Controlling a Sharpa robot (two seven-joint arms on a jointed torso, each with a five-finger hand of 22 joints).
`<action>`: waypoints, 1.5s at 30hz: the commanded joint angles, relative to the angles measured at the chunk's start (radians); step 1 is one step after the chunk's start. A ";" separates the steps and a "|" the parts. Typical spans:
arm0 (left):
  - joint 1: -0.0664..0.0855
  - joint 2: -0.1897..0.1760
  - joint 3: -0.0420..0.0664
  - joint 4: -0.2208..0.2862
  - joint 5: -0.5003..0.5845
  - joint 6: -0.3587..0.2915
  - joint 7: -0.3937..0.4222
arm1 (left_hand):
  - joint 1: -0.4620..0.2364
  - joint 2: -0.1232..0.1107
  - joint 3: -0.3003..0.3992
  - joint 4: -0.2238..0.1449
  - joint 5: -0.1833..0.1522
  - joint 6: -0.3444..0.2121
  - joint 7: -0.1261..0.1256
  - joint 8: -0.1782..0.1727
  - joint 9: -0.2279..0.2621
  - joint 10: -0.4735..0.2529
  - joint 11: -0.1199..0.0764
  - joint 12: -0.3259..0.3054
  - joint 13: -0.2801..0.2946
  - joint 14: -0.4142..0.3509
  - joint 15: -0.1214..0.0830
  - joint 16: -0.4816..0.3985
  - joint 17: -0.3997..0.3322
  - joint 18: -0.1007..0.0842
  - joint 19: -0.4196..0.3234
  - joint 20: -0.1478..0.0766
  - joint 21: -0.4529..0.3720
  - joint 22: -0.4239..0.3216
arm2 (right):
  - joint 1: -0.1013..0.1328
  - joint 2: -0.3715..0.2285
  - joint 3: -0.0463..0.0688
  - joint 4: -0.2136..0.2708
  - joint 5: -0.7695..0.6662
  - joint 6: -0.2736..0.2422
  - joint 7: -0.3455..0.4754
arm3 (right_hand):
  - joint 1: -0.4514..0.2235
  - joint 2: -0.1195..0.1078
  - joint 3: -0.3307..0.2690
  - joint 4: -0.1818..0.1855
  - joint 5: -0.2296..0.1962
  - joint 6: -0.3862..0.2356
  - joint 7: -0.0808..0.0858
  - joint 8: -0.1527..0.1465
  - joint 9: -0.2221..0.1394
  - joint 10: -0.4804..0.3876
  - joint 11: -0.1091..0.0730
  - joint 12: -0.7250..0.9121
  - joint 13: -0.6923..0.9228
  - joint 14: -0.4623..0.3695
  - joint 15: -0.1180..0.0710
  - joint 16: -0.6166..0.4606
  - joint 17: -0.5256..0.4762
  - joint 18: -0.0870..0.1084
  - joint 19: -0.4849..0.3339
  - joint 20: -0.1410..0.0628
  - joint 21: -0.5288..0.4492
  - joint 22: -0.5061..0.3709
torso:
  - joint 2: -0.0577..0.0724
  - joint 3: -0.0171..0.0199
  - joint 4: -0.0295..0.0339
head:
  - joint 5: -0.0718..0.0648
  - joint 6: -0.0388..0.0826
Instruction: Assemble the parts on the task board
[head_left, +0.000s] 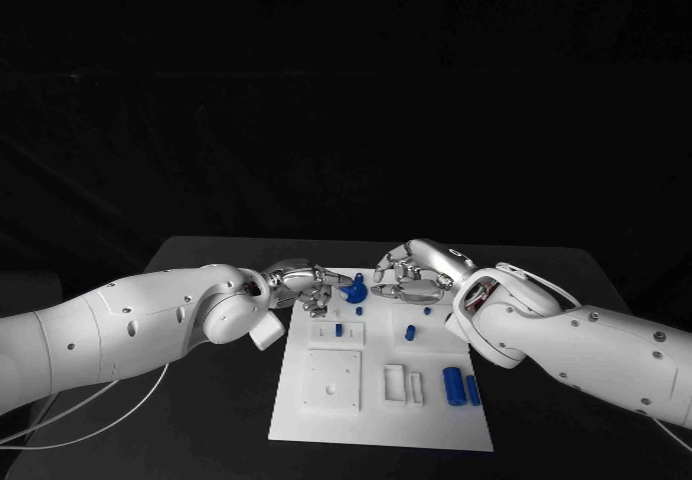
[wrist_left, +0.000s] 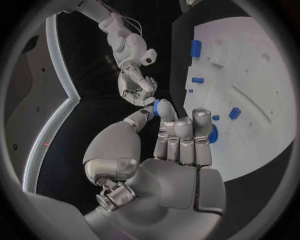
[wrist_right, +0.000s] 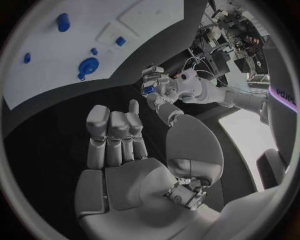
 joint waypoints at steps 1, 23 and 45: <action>0.001 -0.001 0.001 0.008 -0.128 -0.146 -0.057 | 0.012 -0.003 0.108 -0.115 0.012 0.008 0.000 0.007 0.003 0.007 -0.002 0.004 -0.001 0.005 -0.022 0.006 -0.001 -0.006 0.008 -0.128 0.001 0.011 | 0.000 -0.021 0.001 -0.006 0.021 -0.074 0.035 | -0.005 -0.011 -0.014 -0.001 0.017 -0.006 0.010 -0.009 -0.001 -0.022 0.001 -0.026 -0.016 -0.009 0.004 -0.009 -0.003 0.086 -0.011 -0.005 -0.009 0.007 | -0.001 0.0001 -0.0003 | 0.002 -0.001; 0.002 0.025 -0.040 0.024 -0.733 -0.320 -0.452 | 0.027 -0.047 0.118 -0.103 0.042 0.060 -0.020 0.017 -0.017 0.079 -0.022 -0.022 -0.022 0.068 -0.041 -0.010 -0.008 0.005 0.059 -0.139 0.003 0.001 | 0.019 -0.109 0.098 -0.083 0.056 -0.116 0.057 | 0.010 -0.020 -0.028 0.008 0.079 -0.008 0.012 -0.014 0.002 -0.032 0.003 -0.046 -0.031 -0.007 0.005 -0.022 -0.007 0.086 -0.011 -0.005 -0.023 0.002 | -0.001 0.0014 0.0003 | 0.012 -0.038; -0.026 0.094 -0.060 -0.027 -0.820 -0.346 -0.481 | 0.022 -0.059 0.117 -0.104 0.109 0.085 -0.026 0.016 -0.032 0.108 -0.028 -0.038 -0.025 0.094 -0.046 -0.017 -0.002 0.010 0.078 -0.139 0.004 0.000 | 0.026 -0.084 0.117 -0.126 0.057 -0.116 0.067 | 0.018 -0.020 -0.030 0.010 0.103 -0.008 0.012 -0.016 0.004 -0.032 0.003 -0.047 -0.033 -0.007 0.005 -0.025 -0.007 0.086 -0.010 -0.005 -0.026 0.002 | 0.002 -0.0016 -0.0012 | 0.021 -0.064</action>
